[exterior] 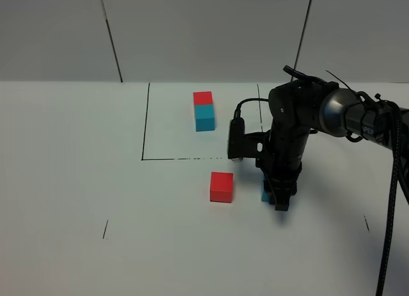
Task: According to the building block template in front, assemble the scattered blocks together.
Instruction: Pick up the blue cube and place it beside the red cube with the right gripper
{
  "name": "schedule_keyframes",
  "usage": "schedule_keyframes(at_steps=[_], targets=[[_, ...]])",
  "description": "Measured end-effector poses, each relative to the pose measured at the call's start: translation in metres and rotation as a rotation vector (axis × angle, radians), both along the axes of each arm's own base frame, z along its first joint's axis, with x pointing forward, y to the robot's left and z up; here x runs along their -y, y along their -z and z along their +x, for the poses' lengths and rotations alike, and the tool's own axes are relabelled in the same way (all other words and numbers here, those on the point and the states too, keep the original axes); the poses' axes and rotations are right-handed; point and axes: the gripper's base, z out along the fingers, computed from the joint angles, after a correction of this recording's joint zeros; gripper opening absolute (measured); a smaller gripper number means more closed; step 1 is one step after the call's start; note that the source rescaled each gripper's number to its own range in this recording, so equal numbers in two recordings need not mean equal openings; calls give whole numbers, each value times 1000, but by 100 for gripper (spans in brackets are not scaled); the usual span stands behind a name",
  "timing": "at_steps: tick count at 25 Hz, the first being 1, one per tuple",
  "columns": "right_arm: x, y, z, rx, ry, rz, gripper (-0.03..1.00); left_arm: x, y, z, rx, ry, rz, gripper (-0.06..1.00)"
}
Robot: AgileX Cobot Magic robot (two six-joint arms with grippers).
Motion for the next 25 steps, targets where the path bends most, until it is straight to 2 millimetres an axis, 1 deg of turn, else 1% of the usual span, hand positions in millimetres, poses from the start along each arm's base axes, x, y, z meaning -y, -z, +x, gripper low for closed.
schedule_keyframes(at_steps=[13,17,25], targets=[[-11,2,-1,18,-23,16,0,0,0,0,0,0,0,63],[-13,7,2,1,-22,13,0,0,0,0,0,0,0,63],[-20,6,13,-51,1,10,0,0,0,0,0,0,0,63]])
